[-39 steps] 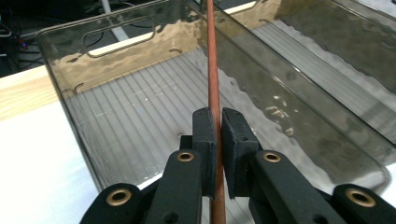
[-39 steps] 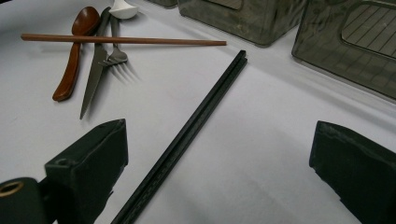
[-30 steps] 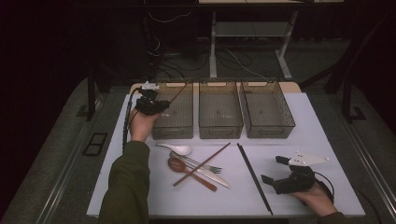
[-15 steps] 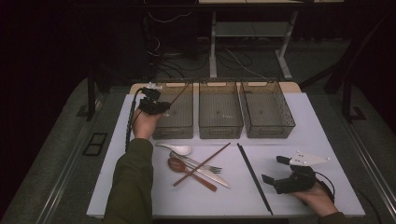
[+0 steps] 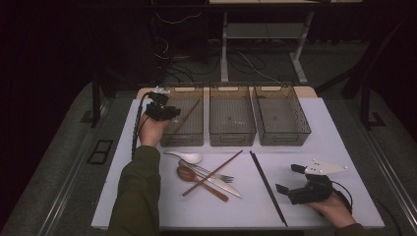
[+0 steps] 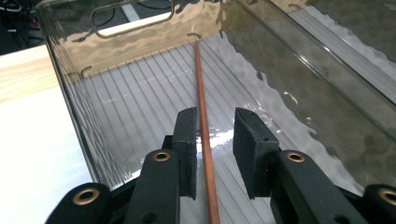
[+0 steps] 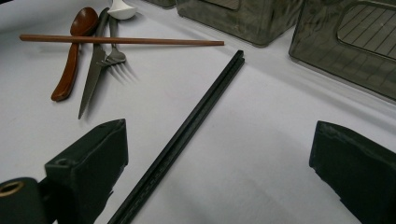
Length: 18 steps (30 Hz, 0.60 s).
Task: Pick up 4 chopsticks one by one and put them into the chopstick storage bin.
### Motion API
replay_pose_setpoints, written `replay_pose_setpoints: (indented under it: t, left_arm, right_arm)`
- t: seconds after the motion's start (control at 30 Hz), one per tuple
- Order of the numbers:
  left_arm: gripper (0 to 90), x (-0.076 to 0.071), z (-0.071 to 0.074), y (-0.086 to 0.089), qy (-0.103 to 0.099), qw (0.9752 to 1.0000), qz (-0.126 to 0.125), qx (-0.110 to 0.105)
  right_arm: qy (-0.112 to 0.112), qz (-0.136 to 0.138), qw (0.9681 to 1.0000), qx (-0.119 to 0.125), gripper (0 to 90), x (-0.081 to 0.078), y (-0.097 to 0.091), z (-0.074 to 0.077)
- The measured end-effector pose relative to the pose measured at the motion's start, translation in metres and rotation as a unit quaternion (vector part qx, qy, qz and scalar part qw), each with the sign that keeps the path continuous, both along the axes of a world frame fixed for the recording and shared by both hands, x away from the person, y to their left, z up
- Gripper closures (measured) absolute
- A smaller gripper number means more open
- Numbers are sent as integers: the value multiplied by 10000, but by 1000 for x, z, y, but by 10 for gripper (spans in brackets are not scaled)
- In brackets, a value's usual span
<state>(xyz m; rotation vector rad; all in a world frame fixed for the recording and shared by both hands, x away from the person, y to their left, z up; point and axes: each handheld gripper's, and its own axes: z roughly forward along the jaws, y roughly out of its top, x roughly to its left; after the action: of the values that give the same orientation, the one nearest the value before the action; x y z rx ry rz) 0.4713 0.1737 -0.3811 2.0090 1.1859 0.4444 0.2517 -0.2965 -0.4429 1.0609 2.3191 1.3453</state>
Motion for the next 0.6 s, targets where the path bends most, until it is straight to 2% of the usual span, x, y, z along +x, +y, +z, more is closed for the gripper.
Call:
replay_pose_setpoints:
  t: [0.3, 0.6]
  left_arm:
    - [567, -13, 17, -1, -74, 9992, -306, -247]
    - [454, -30, 33, -10, -72, 9959, -831, -344]
  right_arm:
    - [6, -5, 10000, -12, 40, 0, 0, 0]
    - [4, -5, 10000, -16, 40, 0, 1, -1]
